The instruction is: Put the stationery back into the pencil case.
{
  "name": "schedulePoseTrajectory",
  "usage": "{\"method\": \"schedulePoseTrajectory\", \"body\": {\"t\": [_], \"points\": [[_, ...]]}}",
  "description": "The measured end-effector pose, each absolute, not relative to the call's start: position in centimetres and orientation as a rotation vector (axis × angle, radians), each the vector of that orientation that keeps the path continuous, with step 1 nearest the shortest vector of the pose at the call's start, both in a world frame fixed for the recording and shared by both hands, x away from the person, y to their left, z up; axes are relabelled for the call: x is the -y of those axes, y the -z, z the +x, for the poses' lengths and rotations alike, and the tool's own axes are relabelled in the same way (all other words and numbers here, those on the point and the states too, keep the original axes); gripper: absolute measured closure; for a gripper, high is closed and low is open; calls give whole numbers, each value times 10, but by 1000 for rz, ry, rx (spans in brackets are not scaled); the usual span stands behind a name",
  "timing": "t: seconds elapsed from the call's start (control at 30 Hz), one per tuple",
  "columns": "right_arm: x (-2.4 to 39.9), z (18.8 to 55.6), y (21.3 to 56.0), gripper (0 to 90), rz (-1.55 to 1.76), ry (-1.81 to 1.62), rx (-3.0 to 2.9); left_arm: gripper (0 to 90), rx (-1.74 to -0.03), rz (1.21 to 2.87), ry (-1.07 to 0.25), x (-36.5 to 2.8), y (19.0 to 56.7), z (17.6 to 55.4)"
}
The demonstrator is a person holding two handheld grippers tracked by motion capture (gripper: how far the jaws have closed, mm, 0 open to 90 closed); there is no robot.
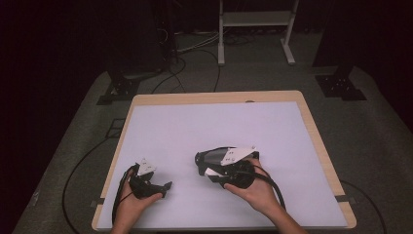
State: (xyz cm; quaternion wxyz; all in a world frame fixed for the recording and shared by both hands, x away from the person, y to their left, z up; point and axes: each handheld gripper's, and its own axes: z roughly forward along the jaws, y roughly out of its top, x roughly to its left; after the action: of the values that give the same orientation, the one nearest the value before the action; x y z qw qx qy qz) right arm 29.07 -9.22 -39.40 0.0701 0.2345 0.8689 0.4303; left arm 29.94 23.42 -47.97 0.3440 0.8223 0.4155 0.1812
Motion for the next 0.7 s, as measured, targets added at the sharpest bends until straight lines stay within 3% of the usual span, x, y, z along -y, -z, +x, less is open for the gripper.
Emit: {"method": "schedulePoseTrajectory", "body": {"t": [0.7], "points": [[121, 322, 371, 708, 762, -1246, -2545, 40, -1079, 2143, -468, -235, 479, 299]]}}
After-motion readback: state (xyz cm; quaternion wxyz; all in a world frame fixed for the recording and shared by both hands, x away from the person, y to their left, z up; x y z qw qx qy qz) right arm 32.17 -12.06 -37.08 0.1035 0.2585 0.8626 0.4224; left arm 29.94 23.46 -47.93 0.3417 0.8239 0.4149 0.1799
